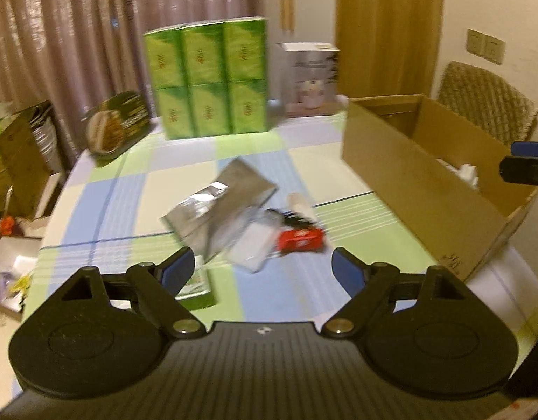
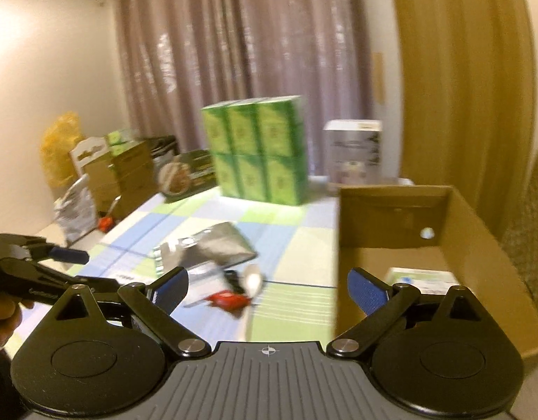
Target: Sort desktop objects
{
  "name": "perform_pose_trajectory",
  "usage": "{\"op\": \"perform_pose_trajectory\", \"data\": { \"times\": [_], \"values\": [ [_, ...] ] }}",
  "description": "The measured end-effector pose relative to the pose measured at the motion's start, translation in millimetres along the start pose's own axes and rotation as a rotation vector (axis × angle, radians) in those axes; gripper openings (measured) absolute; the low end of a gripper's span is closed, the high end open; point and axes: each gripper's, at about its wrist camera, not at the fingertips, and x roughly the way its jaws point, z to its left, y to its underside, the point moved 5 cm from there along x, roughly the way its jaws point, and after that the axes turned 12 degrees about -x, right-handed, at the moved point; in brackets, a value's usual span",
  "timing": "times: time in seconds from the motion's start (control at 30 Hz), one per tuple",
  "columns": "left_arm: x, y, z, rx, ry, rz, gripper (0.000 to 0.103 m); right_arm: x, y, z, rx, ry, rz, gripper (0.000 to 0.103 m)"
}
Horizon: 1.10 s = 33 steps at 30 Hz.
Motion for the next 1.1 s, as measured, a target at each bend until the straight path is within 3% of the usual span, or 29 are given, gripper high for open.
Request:
{"op": "perform_pose_trajectory", "data": {
  "times": [0.2,0.57,0.8,0.93,1.1],
  "values": [
    [-3.9,10.2,38.1,-0.02,-0.044,0.01,0.083,20.7,5.0,32.0,-0.052,-0.043,0.028,0.095],
    [18.6,30.8,86.0,0.003,-0.04,0.053,0.087,54.9,28.2,58.1,-0.065,-0.034,0.121,0.095],
    [49.3,31.9,115.0,-0.094,-0.022,0.103,0.088,86.5,35.0,66.9,-0.05,-0.031,0.169,0.095],
    [67.3,24.9,121.5,-0.161,-0.026,0.099,0.094,102.0,35.5,70.5,-0.04,-0.033,0.18,0.095],
    [95.1,17.7,127.6,-0.283,-0.024,0.125,0.096,118.3,38.3,68.7,-0.024,-0.03,0.196,0.095]
  ]
}}
